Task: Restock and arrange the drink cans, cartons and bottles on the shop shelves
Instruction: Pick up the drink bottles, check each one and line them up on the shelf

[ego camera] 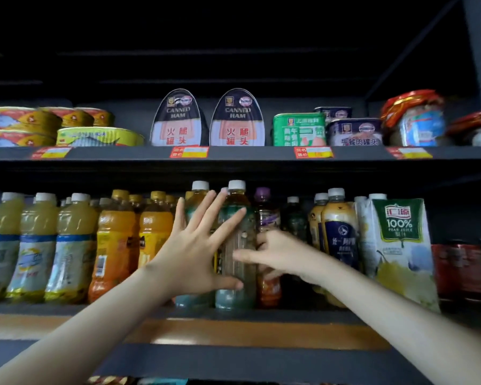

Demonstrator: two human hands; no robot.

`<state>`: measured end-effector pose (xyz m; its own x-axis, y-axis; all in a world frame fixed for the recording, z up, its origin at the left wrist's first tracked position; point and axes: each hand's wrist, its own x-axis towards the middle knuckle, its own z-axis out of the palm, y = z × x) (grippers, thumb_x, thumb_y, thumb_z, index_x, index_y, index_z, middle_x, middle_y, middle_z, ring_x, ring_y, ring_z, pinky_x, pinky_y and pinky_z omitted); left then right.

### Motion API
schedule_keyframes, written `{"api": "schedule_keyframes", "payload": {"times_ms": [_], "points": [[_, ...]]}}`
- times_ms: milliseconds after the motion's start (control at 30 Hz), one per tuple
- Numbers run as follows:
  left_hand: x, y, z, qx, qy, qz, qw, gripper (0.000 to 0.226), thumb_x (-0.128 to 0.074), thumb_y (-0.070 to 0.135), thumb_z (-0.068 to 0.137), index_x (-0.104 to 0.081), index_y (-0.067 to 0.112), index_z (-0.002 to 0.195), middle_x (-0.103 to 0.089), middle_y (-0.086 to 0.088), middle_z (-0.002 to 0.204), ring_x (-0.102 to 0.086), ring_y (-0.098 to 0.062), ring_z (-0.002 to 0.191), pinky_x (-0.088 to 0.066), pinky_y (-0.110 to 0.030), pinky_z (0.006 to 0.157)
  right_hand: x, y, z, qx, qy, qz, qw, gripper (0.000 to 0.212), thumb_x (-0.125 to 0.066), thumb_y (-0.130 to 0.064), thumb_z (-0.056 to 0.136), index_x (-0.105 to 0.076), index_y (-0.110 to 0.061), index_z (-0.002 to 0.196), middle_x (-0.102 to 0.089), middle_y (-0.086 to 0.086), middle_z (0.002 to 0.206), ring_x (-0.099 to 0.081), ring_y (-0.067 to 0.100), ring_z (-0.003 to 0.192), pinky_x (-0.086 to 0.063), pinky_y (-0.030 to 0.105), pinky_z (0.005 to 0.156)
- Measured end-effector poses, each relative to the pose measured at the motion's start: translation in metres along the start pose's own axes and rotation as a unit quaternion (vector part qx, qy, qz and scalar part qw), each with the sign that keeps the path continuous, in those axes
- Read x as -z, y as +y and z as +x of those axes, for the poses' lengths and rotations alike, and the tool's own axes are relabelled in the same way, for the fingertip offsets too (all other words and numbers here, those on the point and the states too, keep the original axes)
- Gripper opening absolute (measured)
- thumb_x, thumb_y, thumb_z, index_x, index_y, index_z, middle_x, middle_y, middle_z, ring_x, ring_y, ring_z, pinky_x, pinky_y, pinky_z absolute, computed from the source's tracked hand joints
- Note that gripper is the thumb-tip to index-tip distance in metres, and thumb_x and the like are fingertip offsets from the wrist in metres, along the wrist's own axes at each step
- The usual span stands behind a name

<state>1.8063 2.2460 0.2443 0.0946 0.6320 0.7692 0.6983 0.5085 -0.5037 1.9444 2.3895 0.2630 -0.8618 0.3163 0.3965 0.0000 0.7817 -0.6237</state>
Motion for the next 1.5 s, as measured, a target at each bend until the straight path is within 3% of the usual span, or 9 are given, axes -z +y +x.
{"api": "schedule_keyframes", "payload": {"times_ms": [100, 167, 233, 300, 633, 933, 1133, 1267, 1500], "points": [[0.003, 0.004, 0.007, -0.026, 0.051, 0.003, 0.998, 0.098, -0.031, 0.087, 0.077, -0.027, 0.024, 0.152, -0.013, -0.018, 0.160, -0.007, -0.032, 0.148, -0.010, -0.069, 0.111, 0.027, 0.018, -0.001, -0.008, 0.161, 0.015, 0.987, 0.024, -0.052, -0.028, 0.097, -0.065, -0.009, 0.093, -0.070, 0.011, 0.083, -0.070, 0.024, 0.070, -0.061, 0.040, 0.065], [0.005, 0.011, 0.017, -0.048, 0.081, 0.011, 0.995, 0.086, -0.037, 0.078, 0.081, -0.038, 0.023, 0.147, -0.019, -0.019, 0.158, -0.013, -0.032, 0.147, -0.008, -0.066, 0.113, 0.036, 0.033, 0.011, 0.015, 0.251, -0.174, 0.952, 0.023, -0.050, -0.020, 0.096, -0.056, -0.010, 0.116, -0.064, 0.011, 0.108, -0.066, 0.025, 0.089, -0.058, 0.043, 0.077], [0.006, 0.015, 0.031, -0.074, 0.087, 0.025, 0.993, 0.078, -0.042, 0.069, 0.082, -0.045, 0.022, 0.143, -0.023, -0.019, 0.157, -0.020, -0.032, 0.146, -0.010, -0.063, 0.113, 0.035, 0.047, 0.029, -0.001, 0.212, -0.305, 0.929, 0.058, -0.051, -0.013, 0.094, -0.026, -0.013, 0.147, -0.035, 0.011, 0.146, -0.040, 0.028, 0.131, -0.044, 0.041, 0.103], [0.003, 0.016, 0.041, -0.093, 0.077, 0.039, 0.992, 0.073, -0.045, 0.065, 0.082, -0.051, 0.020, 0.139, -0.031, -0.018, 0.154, -0.027, -0.033, 0.144, -0.013, -0.060, 0.114, 0.032, 0.055, 0.049, -0.031, 0.181, -0.333, 0.925, 0.082, -0.053, -0.005, 0.092, -0.001, -0.019, 0.154, -0.003, 0.009, 0.160, -0.010, 0.032, 0.145, -0.026, 0.040, 0.114], [-0.011, 0.012, 0.038, -0.099, 0.087, 0.017, 0.991, 0.062, -0.046, 0.058, 0.084, -0.064, 0.015, 0.124, -0.051, -0.018, 0.140, -0.040, -0.036, 0.136, -0.028, -0.055, 0.111, 0.028, 0.089, 0.109, -0.090, 0.154, -0.381, 0.907, 0.089, -0.056, -0.014, 0.096, 0.009, -0.030, 0.154, 0.035, 0.010, 0.154, 0.025, 0.033, 0.144, -0.005, 0.050, 0.118], [-0.020, 0.014, 0.041, -0.094, 0.106, 0.012, 0.990, 0.059, -0.047, 0.055, 0.083, -0.066, 0.013, 0.120, -0.051, -0.022, 0.138, -0.037, -0.038, 0.135, -0.027, -0.055, 0.111, 0.023, 0.098, 0.125, -0.132, 0.216, -0.353, 0.901, 0.082, -0.053, -0.021, 0.098, 0.007, -0.031, 0.154, 0.029, 0.017, 0.155, 0.017, 0.040, 0.145, -0.014, 0.053, 0.116], [-0.020, 0.014, 0.041, -0.093, 0.103, 0.014, 0.990, 0.057, -0.048, 0.054, 0.083, -0.067, 0.013, 0.117, -0.051, -0.023, 0.136, -0.037, -0.040, 0.134, -0.027, -0.057, 0.111, 0.017, 0.100, 0.130, -0.095, 0.297, -0.169, 0.935, 0.073, -0.047, -0.044, 0.099, 0.000, -0.027, 0.153, 0.008, 0.012, 0.160, -0.003, 0.032, 0.147, -0.025, 0.048, 0.112], [-0.019, 0.014, 0.041, -0.097, 0.104, 0.015, 0.990, 0.056, -0.048, 0.054, 0.082, -0.067, 0.012, 0.115, -0.052, -0.023, 0.135, -0.037, -0.040, 0.133, -0.026, -0.057, 0.112, 0.016, 0.094, 0.125, -0.040, 0.301, -0.200, 0.932, 0.065, -0.057, -0.040, 0.094, -0.021, -0.030, 0.147, -0.011, 0.007, 0.149, -0.026, 0.030, 0.131, -0.033, 0.033, 0.090], [-0.017, 0.014, 0.040, -0.095, 0.097, 0.019, 0.991, 0.055, -0.046, 0.054, 0.082, -0.067, 0.013, 0.113, -0.053, -0.023, 0.133, -0.040, -0.041, 0.131, -0.027, -0.056, 0.110, 0.019, 0.081, 0.102, -0.031, 0.274, -0.287, 0.917, 0.077, -0.060, -0.014, 0.090, -0.013, -0.035, 0.148, 0.000, 0.017, 0.152, -0.010, 0.034, 0.138, -0.038, 0.046, 0.105]]}}
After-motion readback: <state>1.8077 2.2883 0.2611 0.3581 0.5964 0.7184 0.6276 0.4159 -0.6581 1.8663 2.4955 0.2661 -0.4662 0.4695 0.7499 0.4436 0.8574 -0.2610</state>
